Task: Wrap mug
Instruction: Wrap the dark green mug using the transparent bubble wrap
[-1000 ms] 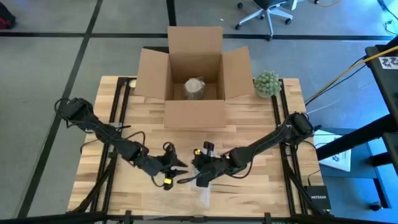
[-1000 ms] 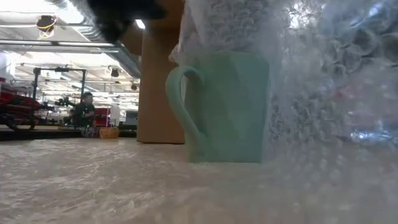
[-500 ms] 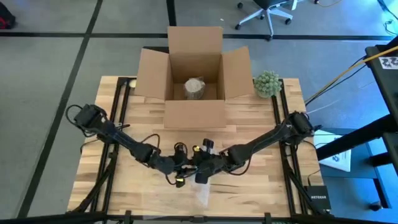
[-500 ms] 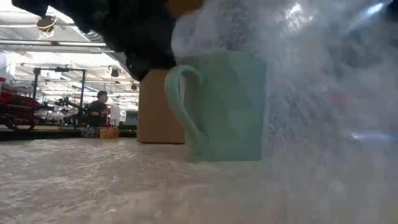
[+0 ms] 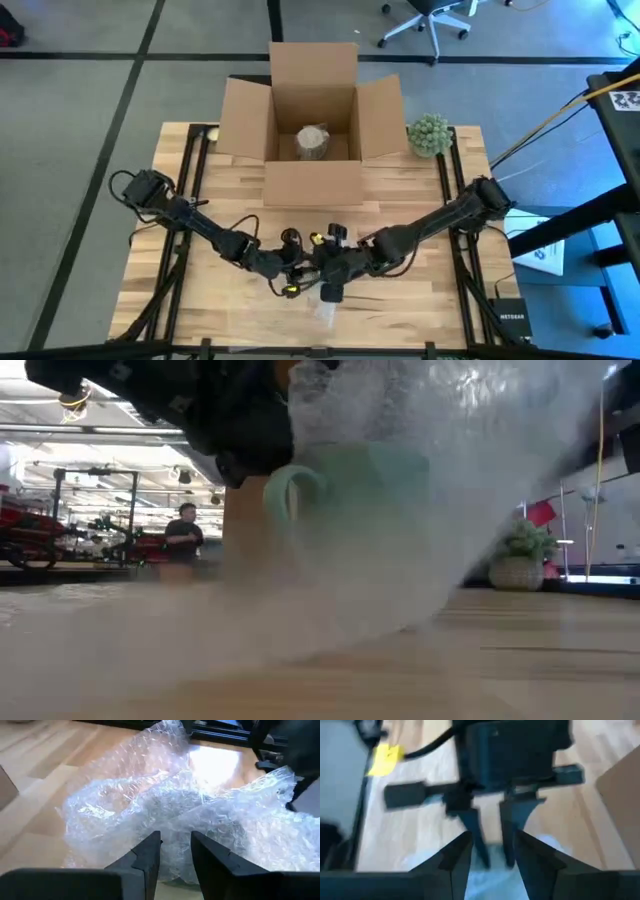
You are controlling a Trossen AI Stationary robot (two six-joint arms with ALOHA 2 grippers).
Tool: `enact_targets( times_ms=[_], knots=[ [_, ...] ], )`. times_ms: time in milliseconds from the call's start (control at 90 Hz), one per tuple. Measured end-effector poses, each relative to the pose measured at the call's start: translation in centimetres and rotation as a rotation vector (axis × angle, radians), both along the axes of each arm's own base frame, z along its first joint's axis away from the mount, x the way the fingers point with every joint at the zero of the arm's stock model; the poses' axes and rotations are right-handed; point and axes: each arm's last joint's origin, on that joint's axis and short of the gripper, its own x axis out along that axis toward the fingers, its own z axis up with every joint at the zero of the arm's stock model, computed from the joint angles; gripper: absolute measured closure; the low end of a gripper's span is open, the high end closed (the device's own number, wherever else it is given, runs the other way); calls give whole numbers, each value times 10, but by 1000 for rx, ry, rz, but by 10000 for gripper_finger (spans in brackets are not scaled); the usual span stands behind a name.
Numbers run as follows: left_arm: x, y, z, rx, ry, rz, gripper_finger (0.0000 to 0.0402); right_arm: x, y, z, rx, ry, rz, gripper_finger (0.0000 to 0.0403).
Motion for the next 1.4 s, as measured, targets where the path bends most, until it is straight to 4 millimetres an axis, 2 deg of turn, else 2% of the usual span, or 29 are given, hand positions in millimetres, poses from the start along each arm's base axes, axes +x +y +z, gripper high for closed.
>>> enact_targets(
  times_ms=[111,211,356,489,633,700,744,844,933,1100,1222,1322,1400],
  knots=[
    [0,0,0,-3,0,-2,308,-4,0,23,90,48,-3,269],
    [0,-1,0,-3,-2,-7,308,-9,2,19,111,110,-1,269],
    [0,-1,0,0,-1,-10,308,0,7,-19,109,200,4,287],
    [0,-2,0,1,-1,-11,308,16,8,-56,66,265,-25,332],
    [0,-2,1,7,-3,-24,308,30,4,-96,94,374,-24,384],
    [-1,-3,1,10,-4,-26,308,35,1,-109,120,418,-15,397],
    [-1,-3,1,12,-2,-36,308,37,0,-111,122,424,-16,399],
    [-1,-4,1,14,-3,-42,308,39,0,-107,146,439,-8,390],
    [-1,-4,1,16,2,-45,308,37,-1,-91,132,476,-12,387],
    [-2,-5,1,17,-1,-47,308,33,1,-27,123,419,-7,386],
    [-2,-4,1,16,1,-44,308,23,5,-1,12,413,-42,386],
    [-2,-4,1,17,2,-45,308,12,6,10,-131,400,-137,386],
    [-2,-4,1,16,2,-44,308,5,5,9,-227,396,-224,386]
  ],
)
